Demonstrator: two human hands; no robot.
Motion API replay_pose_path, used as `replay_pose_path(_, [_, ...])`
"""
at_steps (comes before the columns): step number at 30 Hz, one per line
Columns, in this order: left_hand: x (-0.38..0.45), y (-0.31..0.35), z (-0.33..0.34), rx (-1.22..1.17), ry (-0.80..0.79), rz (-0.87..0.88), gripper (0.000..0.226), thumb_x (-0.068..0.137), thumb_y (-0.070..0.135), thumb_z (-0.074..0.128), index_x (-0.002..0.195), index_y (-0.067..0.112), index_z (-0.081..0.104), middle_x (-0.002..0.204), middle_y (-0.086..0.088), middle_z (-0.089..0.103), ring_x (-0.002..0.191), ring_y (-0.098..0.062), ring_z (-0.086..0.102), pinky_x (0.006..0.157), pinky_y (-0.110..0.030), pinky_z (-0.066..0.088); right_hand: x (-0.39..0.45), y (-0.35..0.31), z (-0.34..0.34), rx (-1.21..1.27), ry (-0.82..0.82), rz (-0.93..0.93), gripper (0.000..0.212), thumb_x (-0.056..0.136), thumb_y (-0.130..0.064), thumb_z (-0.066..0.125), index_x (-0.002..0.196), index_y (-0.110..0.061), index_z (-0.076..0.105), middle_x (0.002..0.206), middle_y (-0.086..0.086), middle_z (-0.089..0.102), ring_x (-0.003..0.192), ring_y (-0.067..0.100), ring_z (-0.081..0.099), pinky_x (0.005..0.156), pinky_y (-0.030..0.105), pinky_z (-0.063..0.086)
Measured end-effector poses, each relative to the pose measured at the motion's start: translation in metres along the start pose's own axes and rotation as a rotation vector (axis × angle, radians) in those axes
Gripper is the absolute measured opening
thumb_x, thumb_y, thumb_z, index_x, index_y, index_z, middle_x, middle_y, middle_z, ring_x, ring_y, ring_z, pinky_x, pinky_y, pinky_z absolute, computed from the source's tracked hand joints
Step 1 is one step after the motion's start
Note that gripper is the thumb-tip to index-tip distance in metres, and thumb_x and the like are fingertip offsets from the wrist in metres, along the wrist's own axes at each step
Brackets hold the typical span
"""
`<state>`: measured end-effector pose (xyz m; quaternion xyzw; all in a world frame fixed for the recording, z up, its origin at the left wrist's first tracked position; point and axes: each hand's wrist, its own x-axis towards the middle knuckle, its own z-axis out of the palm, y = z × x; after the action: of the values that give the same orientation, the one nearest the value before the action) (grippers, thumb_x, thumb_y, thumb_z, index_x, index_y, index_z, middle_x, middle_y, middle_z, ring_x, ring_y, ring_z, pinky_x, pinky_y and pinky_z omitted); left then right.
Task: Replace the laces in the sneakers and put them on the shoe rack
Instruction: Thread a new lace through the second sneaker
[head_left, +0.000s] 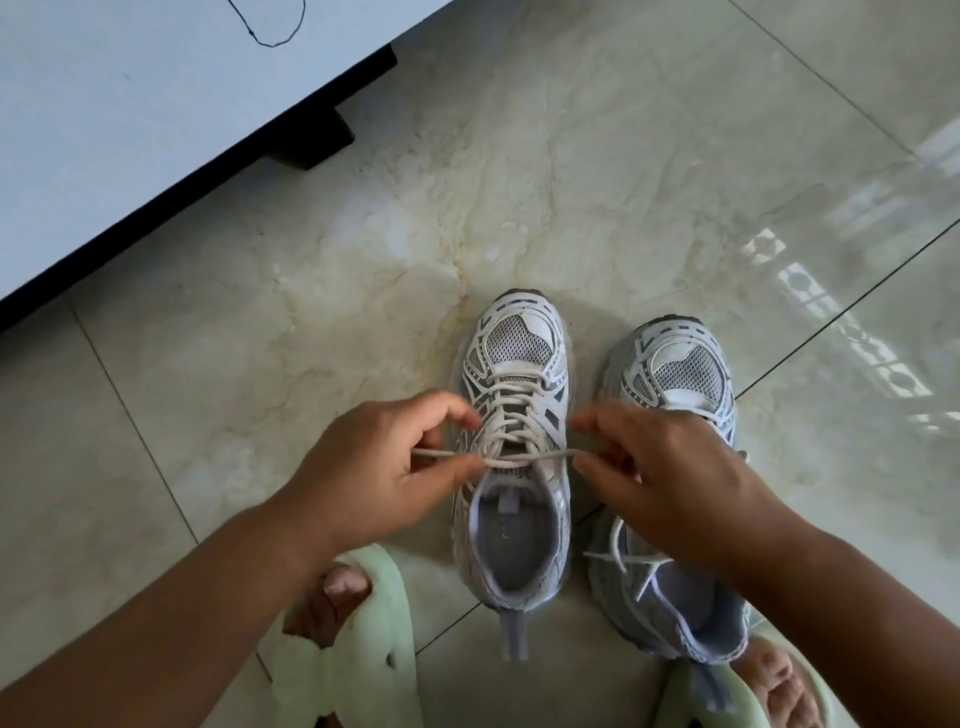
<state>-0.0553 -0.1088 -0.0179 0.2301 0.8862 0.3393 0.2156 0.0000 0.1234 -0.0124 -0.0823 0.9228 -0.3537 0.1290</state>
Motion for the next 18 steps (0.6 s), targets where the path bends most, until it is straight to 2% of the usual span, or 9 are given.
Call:
replay_pose_path(2, [0.005, 0.001, -0.005, 0.037, 0.022, -0.015, 0.04, 0.073, 0.061, 0.052, 0.066, 0.023, 0.061, 0.052, 0.009, 0.053, 0.045, -0.007, 0.048, 0.045, -0.023, 0.039, 0.001, -0.001, -0.002, -0.034, 0.009, 0.032, 0.019, 0.08, -0.03, 0.053, 0.065, -0.02, 0.057, 0.051, -0.009, 0.052, 0.044, 0.006, 0.047, 0.045, 0.021, 0.037])
replay_pose_path(4, [0.008, 0.007, -0.005, -0.077, 0.047, -0.002, 0.037, 0.076, 0.054, 0.056, 0.057, 0.023, 0.056, 0.055, 0.011, 0.051, 0.047, -0.005, 0.044, 0.047, -0.014, 0.033, 0.002, -0.008, -0.005, 0.12, 0.039, 0.072, 0.025, 0.081, -0.03, 0.059, 0.059, -0.021, 0.054, 0.045, -0.009, 0.045, 0.041, 0.007, 0.043, 0.042, 0.015, 0.032])
replay_pose_path(6, [0.011, 0.019, -0.001, -0.299, 0.007, -0.018, 0.031, 0.081, 0.045, 0.066, 0.059, 0.027, 0.055, 0.062, 0.009, 0.054, 0.051, -0.002, 0.045, 0.051, -0.011, 0.035, 0.005, -0.017, -0.006, 0.32, 0.058, 0.114, 0.028, 0.083, -0.028, 0.065, 0.059, -0.021, 0.054, 0.045, -0.009, 0.044, 0.042, 0.005, 0.041, 0.042, 0.014, 0.03])
replay_pose_path(8, [0.014, 0.03, 0.001, -0.497, -0.094, -0.094, 0.026, 0.08, 0.041, 0.062, 0.067, 0.019, 0.061, 0.058, 0.007, 0.056, 0.049, 0.001, 0.047, 0.049, -0.014, 0.038, 0.009, -0.026, -0.006, 0.455, 0.035, 0.132, 0.023, 0.084, -0.026, 0.065, 0.064, -0.016, 0.06, 0.047, -0.008, 0.045, 0.042, 0.003, 0.038, 0.043, 0.014, 0.03])
replay_pose_path(10, [0.018, 0.03, 0.002, -0.544, -0.142, -0.149, 0.039, 0.08, 0.044, 0.055, 0.074, 0.006, 0.06, 0.052, 0.001, 0.052, 0.044, -0.005, 0.046, 0.045, -0.018, 0.038, 0.011, -0.032, -0.006, 0.562, -0.007, 0.128, 0.017, 0.086, -0.022, 0.063, 0.072, -0.012, 0.066, 0.048, -0.008, 0.047, 0.042, 0.002, 0.039, 0.044, 0.012, 0.03])
replay_pose_path(12, [0.022, 0.024, 0.001, -0.576, -0.169, -0.174, 0.047, 0.086, 0.046, 0.053, 0.079, 0.0, 0.056, 0.058, -0.015, 0.05, 0.044, -0.01, 0.044, 0.045, -0.02, 0.036, 0.011, -0.034, -0.006, 0.671, -0.035, 0.116, 0.012, 0.087, -0.017, 0.062, 0.079, -0.012, 0.069, 0.049, -0.009, 0.047, 0.043, 0.0, 0.038, 0.045, 0.011, 0.032])
replay_pose_path(13, [0.023, 0.021, 0.001, -0.597, -0.179, -0.184, 0.046, 0.088, 0.045, 0.052, 0.079, 0.0, 0.055, 0.058, -0.015, 0.048, 0.045, -0.008, 0.041, 0.045, -0.019, 0.034, 0.011, -0.033, -0.006, 0.682, -0.036, 0.094, 0.011, 0.088, -0.016, 0.062, 0.081, -0.013, 0.07, 0.049, -0.011, 0.048, 0.043, 0.0, 0.039, 0.046, 0.01, 0.032])
replay_pose_path(16, [0.026, 0.021, 0.004, -0.634, -0.202, -0.198, 0.036, 0.089, 0.04, 0.05, 0.072, 0.009, 0.053, 0.05, 0.012, 0.045, 0.044, 0.002, 0.037, 0.045, -0.01, 0.03, 0.011, -0.03, -0.001, 0.521, -0.001, -0.016, 0.007, 0.084, -0.018, 0.066, 0.086, -0.015, 0.072, 0.051, -0.019, 0.05, 0.045, -0.003, 0.045, 0.05, 0.005, 0.032])
replay_pose_path(18, [0.027, 0.022, 0.008, -0.67, -0.218, -0.217, 0.031, 0.085, 0.041, 0.056, 0.069, 0.014, 0.052, 0.049, 0.013, 0.044, 0.042, 0.003, 0.037, 0.044, -0.008, 0.03, 0.011, -0.026, 0.001, 0.372, -0.01, -0.111, 0.009, 0.081, -0.021, 0.067, 0.087, -0.019, 0.073, 0.062, -0.022, 0.056, 0.055, -0.003, 0.055, 0.054, 0.009, 0.039])
